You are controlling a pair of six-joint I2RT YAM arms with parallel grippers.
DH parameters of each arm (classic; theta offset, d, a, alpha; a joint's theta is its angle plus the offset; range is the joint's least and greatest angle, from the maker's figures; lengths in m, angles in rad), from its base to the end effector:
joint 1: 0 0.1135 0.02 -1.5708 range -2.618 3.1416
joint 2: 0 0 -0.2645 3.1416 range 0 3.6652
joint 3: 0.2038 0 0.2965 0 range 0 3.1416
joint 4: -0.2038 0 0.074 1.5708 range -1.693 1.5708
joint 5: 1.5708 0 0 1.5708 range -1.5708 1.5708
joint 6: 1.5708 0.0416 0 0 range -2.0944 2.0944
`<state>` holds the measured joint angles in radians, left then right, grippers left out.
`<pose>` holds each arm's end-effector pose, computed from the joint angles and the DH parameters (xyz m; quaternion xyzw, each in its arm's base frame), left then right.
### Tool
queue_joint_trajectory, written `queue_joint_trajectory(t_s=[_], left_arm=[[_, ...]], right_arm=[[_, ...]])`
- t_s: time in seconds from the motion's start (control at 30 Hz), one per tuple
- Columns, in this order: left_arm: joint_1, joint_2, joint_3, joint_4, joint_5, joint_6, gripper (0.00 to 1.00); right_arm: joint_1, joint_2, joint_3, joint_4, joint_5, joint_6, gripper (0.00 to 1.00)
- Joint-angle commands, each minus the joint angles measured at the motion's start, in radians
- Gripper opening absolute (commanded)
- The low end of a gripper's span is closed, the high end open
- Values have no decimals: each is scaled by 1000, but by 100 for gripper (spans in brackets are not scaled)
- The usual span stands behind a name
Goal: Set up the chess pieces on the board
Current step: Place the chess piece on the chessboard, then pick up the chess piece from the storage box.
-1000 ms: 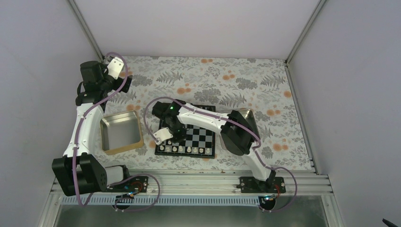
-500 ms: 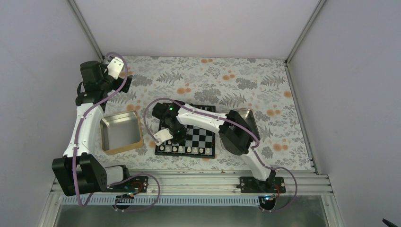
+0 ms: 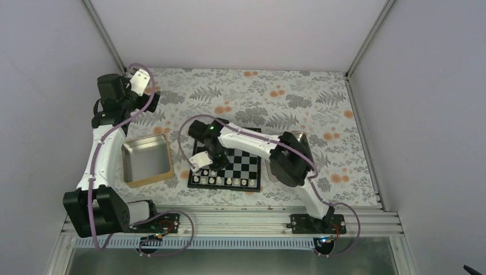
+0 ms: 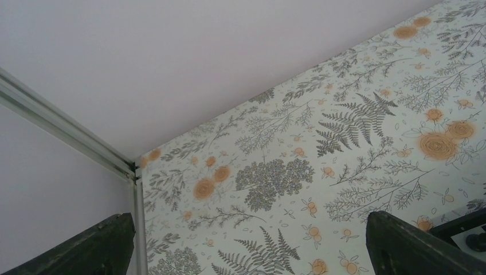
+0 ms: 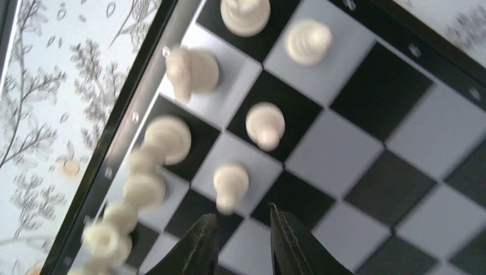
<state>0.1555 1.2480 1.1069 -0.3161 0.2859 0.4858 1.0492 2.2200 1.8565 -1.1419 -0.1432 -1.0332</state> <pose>0.3320 0.0402 0.3326 0.2124 0.8165 0.0501 0.5345 0.2341 0.4193 0.1621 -0.8615 0.5016 0.0718 0.0320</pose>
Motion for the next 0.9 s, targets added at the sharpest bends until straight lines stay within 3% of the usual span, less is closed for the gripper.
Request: queue_joint_trajectory(t_s=[0.0, 0.13, 0.37, 0.57, 0.87], left_arm=[[7, -19, 13, 8, 15, 1, 100], [7, -22, 14, 7, 15, 2, 100], [9, -23, 21, 2, 10, 3, 100], [10, -23, 20, 5, -1, 2, 100], [11, -14, 25, 2, -2, 0, 100]], right_arm=[[-72, -179, -33, -54, 4, 23, 26], [-156, -341, -129, -72, 19, 31, 29], [-417, -530, -292, -68, 31, 10, 31], [-638, -594, -522, 37, 80, -35, 31], [-735, -563, -655, 183, 104, -41, 32]])
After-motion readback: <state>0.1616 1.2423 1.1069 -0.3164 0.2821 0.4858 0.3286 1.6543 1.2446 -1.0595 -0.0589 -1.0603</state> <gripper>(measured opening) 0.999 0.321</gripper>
